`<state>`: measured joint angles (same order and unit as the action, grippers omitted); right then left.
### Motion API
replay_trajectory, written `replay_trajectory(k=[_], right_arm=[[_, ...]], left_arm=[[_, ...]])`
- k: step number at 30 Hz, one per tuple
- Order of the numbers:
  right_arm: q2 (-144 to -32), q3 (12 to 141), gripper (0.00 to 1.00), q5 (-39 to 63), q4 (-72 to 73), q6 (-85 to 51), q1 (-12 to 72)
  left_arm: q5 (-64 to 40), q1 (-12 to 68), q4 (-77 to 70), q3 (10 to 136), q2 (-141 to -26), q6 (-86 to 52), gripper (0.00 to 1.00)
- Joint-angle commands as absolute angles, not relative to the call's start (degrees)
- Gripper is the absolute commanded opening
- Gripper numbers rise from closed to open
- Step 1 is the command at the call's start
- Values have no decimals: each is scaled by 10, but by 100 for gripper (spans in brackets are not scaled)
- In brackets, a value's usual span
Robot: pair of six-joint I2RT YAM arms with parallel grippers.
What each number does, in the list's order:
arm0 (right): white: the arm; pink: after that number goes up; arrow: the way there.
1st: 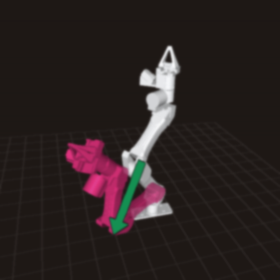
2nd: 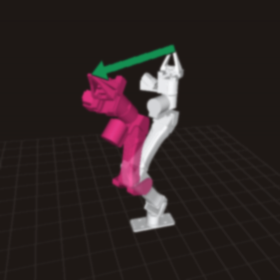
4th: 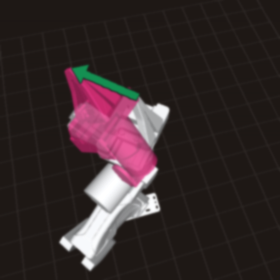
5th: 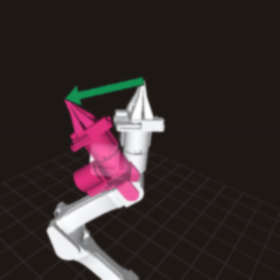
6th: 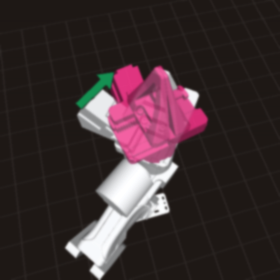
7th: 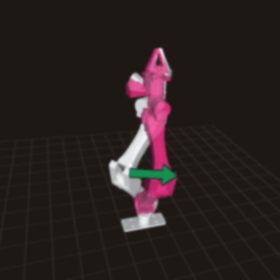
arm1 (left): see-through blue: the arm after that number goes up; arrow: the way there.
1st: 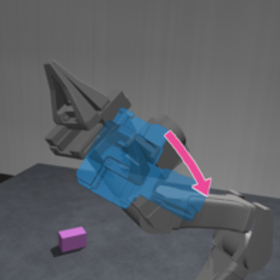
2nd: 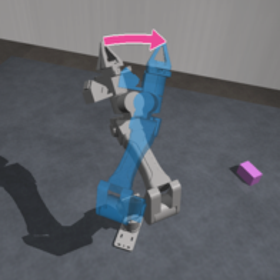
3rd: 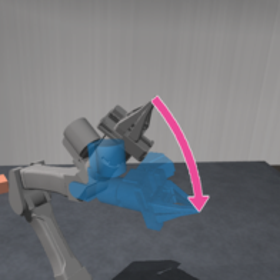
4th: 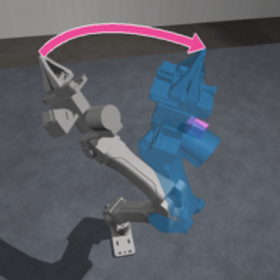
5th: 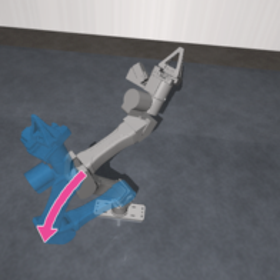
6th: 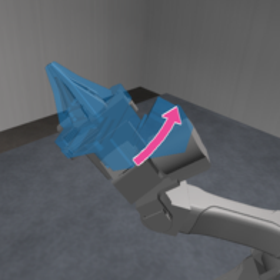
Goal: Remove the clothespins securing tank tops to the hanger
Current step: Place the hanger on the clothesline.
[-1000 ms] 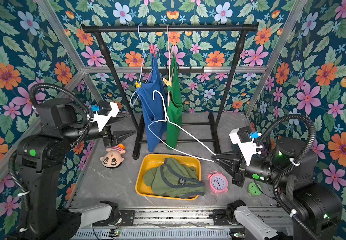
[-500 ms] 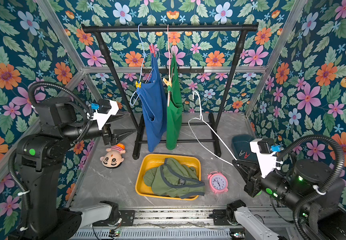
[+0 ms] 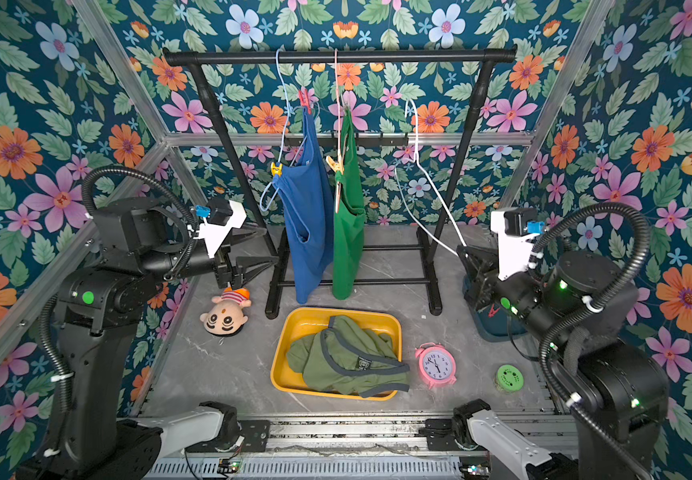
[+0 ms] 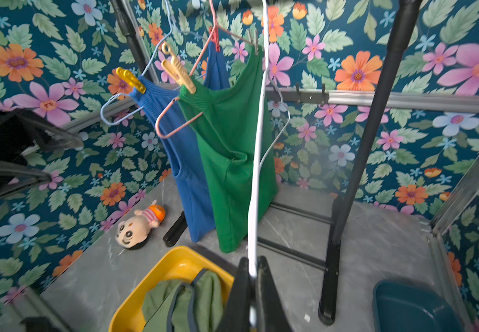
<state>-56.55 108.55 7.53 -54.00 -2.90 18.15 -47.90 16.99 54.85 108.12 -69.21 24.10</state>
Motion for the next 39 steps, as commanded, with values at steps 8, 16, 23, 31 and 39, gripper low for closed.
replay_trajectory(k=[8,16,23,31,39], right_arm=[[-597,1035,0,34,-268,18,182],[-634,1020,0,31,-169,53,181],[-701,1058,0,16,-181,58,181],[-738,1050,0,10,-176,42,172],[-703,986,0,-10,-187,25,169]], left_arm=[[-480,170,526,1079,-711,239,75],[-486,170,526,1094,-739,238,75],[-490,169,530,1098,-755,239,75],[-489,170,535,1095,-756,243,75],[-488,169,536,1091,-752,245,76]])
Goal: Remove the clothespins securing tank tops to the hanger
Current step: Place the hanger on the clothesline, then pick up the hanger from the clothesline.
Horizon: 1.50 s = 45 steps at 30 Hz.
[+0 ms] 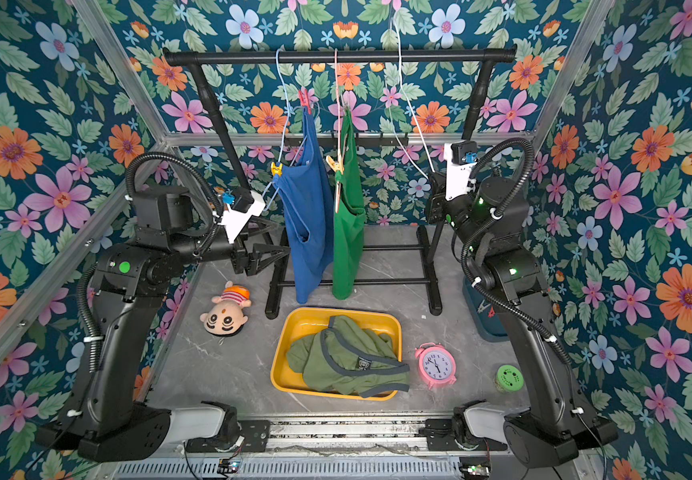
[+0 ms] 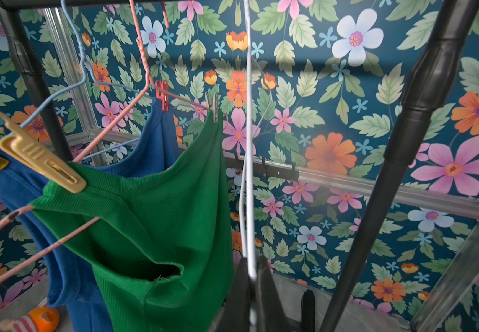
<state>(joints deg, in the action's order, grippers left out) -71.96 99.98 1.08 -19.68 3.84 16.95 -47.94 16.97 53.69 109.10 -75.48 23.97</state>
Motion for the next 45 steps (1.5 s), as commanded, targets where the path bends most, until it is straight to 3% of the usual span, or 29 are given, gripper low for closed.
replay_trajectory(k=[1,8,12,17,21,23,26,34,45], right_arm=[[-691,971,0,-11,-186,23,169],[-638,912,3,8,-192,8,169],[-645,925,22,24,-213,8,169],[-634,933,63,3,-216,1,169],[-609,947,74,24,-209,-17,169],[-621,980,81,91,-229,-59,170],[-633,991,80,144,-221,-91,207],[-773,1107,76,51,-288,-33,411],[-878,1137,59,-34,-200,-72,425]], left_arm=[[-489,169,537,1091,-751,246,76],[-494,169,532,1090,-750,242,76],[-496,169,530,1091,-751,239,76],[-486,169,528,1090,-748,240,76],[-473,169,519,1091,-747,232,76],[-467,169,512,1091,-750,223,76],[-463,168,507,1089,-751,219,76],[-448,168,496,1077,-745,210,77],[-433,167,468,1042,-724,200,77]])
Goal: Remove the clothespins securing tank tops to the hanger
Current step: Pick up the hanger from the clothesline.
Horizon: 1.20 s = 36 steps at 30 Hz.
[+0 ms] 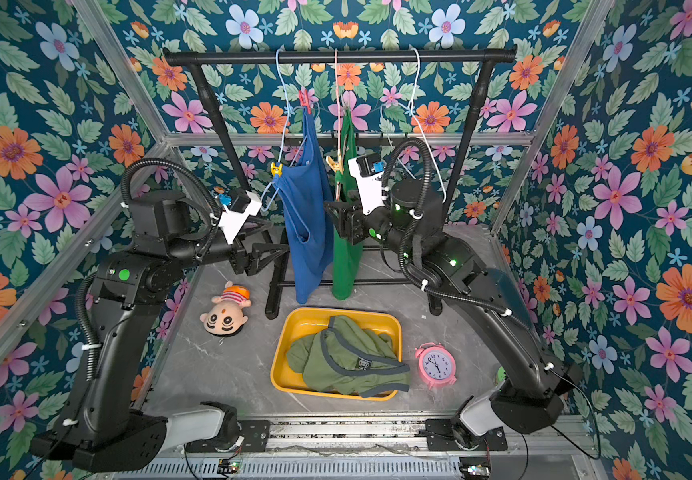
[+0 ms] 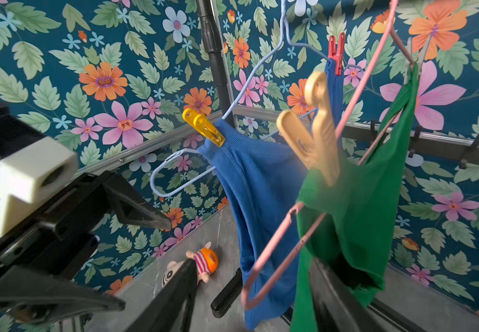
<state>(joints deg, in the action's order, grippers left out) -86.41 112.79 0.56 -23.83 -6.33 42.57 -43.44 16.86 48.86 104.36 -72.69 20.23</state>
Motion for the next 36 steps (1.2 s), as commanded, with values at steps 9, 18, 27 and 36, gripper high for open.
replay_trajectory(k=[9,18,27,36], right_arm=[[-918,1162,38,-133,-189,-52,431],[-886,1128,18,-180,-162,-21,431],[-901,1153,0,-197,-176,3,429],[-892,1118,0,-200,-99,21,417]], left_arm=[[-438,167,468,1037,-716,203,77],[-444,167,472,1039,-717,207,77],[-440,167,474,1038,-714,207,77],[-439,167,473,1035,-712,209,77]])
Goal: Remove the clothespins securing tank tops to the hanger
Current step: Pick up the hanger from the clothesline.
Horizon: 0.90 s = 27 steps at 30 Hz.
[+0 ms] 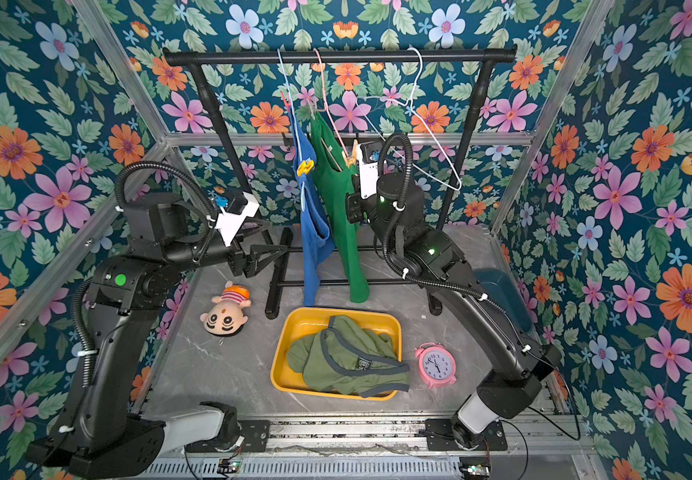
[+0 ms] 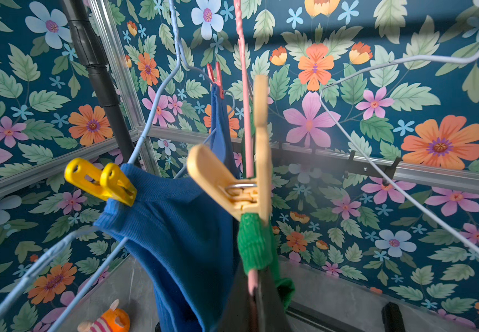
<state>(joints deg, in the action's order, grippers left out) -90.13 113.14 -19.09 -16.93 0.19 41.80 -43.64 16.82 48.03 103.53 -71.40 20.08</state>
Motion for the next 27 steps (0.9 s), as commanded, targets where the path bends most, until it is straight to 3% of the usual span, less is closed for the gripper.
replay_trajectory(k=[1,17,27], right_arm=[[-887,1112,0,-202,-83,24,417],[-888,1145,0,-205,-6,94,408],[-839,1155,0,-194,-86,109,407]], left_arm=[[-439,167,473,1034,-711,209,77],[-434,167,473,1038,-715,207,78],[-436,167,473,1052,-719,206,78]])
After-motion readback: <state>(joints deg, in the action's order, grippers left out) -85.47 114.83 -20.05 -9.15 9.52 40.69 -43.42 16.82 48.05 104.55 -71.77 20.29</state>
